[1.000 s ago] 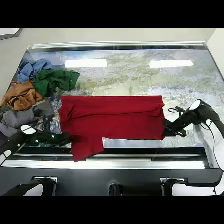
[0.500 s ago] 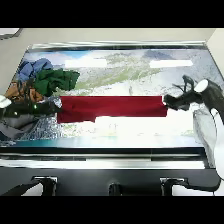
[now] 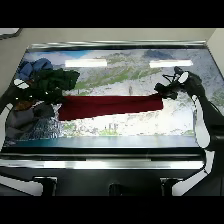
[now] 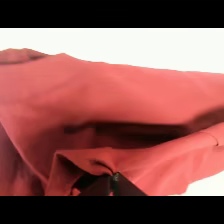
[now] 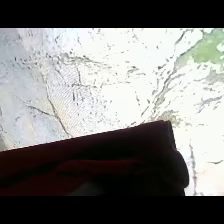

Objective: Fold the shirts.

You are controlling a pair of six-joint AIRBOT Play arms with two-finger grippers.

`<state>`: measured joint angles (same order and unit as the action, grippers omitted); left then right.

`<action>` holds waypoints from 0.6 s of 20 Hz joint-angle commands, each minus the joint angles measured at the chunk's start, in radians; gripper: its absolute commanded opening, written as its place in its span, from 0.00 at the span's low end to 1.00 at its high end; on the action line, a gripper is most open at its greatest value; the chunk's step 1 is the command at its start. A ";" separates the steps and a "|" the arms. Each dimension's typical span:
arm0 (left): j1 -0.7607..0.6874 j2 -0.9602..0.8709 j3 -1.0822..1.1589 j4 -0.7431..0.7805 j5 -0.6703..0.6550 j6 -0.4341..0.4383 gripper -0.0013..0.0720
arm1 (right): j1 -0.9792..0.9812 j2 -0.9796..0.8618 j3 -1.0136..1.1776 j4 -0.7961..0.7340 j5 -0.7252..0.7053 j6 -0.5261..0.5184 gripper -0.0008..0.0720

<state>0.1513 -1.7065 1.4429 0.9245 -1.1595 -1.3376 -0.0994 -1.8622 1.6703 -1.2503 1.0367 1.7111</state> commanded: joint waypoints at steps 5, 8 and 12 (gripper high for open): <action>0.029 -0.049 0.109 -0.005 -0.103 -0.031 0.93 | -0.103 0.006 0.080 0.066 0.151 -0.068 0.98; 0.027 0.026 0.115 -0.008 -0.108 -0.031 0.93 | -0.198 -0.065 0.079 0.151 0.385 -0.051 0.98; -0.030 0.129 0.115 -0.008 -0.107 -0.031 0.92 | -0.179 -0.159 0.079 0.300 0.386 -0.055 0.99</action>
<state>0.1505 -1.6417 1.5524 0.9176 -1.2583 -1.3689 -0.2707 -1.9678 1.7462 -1.0599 1.3766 1.6604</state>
